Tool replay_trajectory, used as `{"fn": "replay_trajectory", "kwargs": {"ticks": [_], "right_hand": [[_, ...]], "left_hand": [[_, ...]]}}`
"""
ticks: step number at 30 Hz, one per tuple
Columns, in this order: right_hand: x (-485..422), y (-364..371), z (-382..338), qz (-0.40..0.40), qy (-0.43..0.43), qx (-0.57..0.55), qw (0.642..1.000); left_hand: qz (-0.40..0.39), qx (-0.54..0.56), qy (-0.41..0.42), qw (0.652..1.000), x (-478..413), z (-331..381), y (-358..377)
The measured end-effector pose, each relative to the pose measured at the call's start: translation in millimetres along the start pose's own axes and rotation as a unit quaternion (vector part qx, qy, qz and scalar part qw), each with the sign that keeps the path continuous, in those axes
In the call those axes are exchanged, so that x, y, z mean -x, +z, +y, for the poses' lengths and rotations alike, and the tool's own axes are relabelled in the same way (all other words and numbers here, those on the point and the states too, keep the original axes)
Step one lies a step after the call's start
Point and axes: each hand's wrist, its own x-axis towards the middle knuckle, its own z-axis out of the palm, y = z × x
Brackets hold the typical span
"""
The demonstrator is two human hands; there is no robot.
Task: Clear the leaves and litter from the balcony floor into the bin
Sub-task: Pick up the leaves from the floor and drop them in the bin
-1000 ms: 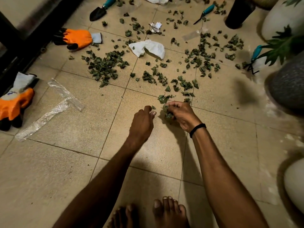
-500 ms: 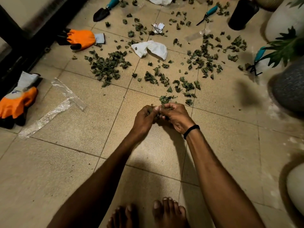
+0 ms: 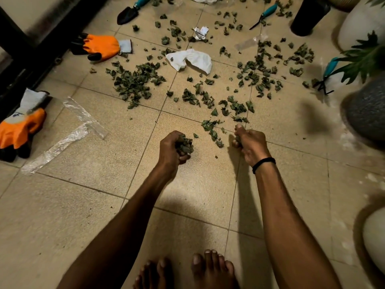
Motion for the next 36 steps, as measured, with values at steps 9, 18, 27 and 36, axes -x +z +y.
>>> {"fn": "replay_trajectory", "kwargs": {"ticks": [9, 18, 27, 36], "right_hand": [[10.7, 24.1, 52.3, 0.106, -0.178, 0.356, 0.911], [22.2, 34.6, 29.3, 0.121, -0.211, 0.314, 0.918], [31.7, 52.7, 46.3, 0.088, -0.208, 0.317, 0.921], [21.4, 61.5, 22.7, 0.041, -0.213, 0.294, 0.931]], "left_hand": [[0.045, 0.163, -0.155, 0.973, -7.7, 6.2, 4.7], [0.117, -0.538, 0.28, 0.786, -6.5, -15.8, -7.3], [0.118, -0.737, 0.312, 0.588, -9.3, -47.6, -9.7], [0.085, -0.434, 0.254, 0.86, -8.5, -21.6, -14.8]]}}
